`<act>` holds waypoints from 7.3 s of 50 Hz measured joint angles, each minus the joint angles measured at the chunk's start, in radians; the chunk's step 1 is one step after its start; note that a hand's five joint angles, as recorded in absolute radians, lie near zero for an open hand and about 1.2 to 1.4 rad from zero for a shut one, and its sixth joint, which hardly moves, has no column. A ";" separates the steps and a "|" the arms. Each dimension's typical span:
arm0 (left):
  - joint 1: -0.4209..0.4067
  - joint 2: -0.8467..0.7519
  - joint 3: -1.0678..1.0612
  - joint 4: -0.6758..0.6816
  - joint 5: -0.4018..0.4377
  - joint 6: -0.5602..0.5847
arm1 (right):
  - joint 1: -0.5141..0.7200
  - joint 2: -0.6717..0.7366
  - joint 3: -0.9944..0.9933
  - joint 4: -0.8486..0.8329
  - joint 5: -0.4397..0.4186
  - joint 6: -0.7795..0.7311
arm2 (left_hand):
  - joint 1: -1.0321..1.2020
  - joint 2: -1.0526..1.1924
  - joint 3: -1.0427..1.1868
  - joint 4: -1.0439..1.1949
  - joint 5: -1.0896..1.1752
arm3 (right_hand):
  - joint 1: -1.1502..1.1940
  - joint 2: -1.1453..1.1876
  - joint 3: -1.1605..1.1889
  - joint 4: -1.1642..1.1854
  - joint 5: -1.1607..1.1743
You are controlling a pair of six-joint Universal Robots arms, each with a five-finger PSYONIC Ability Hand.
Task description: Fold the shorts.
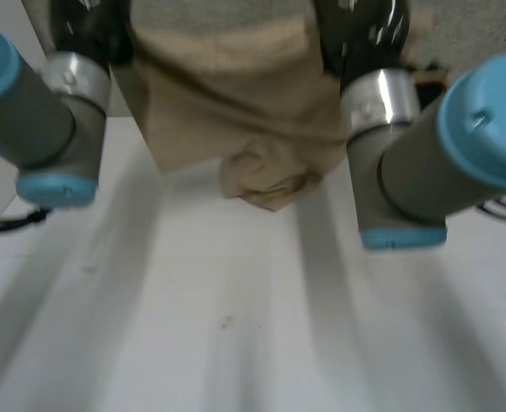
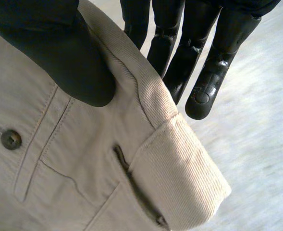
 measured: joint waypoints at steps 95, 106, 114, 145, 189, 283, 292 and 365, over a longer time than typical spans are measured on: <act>-0.118 -0.132 0.642 -0.107 -0.160 0.206 | -0.196 0.072 -0.412 0.120 -0.039 0.121 | 0.000 0.003 0.003 0.001 0.000 | 0.009 0.005 0.000 0.001 0.000; -0.121 -0.047 0.325 0.022 -0.159 0.192 | -0.162 0.053 -0.314 0.100 -0.047 0.108 | 0.000 0.004 0.004 0.001 0.013 | 0.009 0.005 0.002 0.002 0.001; -0.117 -0.062 0.015 0.010 -0.159 0.137 | -0.158 0.151 -0.126 0.131 -0.070 0.107 | 0.000 0.004 0.004 0.001 0.013 | 0.010 0.005 0.002 0.004 0.001; -0.138 0.050 -0.513 -0.368 -0.149 0.144 | -0.160 0.133 0.185 0.598 -0.074 0.100 | 0.000 0.004 0.005 0.001 0.013 | 0.010 0.005 0.002 0.004 0.001; -0.100 -0.116 -0.084 -0.396 0.171 0.277 | -0.158 -0.064 0.579 0.679 -0.154 0.059 | -0.962 -0.991 -0.968 -0.989 -0.925 | 0.010 0.005 0.002 0.004 0.001; -0.138 0.199 -0.373 -0.545 -0.139 0.020 | -0.188 -0.064 0.414 0.636 -0.146 0.236 | -0.910 -0.950 -0.932 -0.947 -0.906 | 0.010 0.005 0.002 0.004 0.001; -0.215 0.334 -0.662 -0.625 -0.134 -0.184 | -0.181 -0.022 0.313 0.639 -0.145 0.320 | -0.864 -0.904 -0.913 -0.907 -0.852 | 0.010 0.005 0.002 0.004 0.001; -0.192 -0.392 0.426 -0.423 -0.229 0.082 | -0.168 0.283 -0.143 0.460 -0.101 0.280 | -0.035 0.002 -0.004 0.000 0.021 | 0.010 0.009 0.002 0.004 0.001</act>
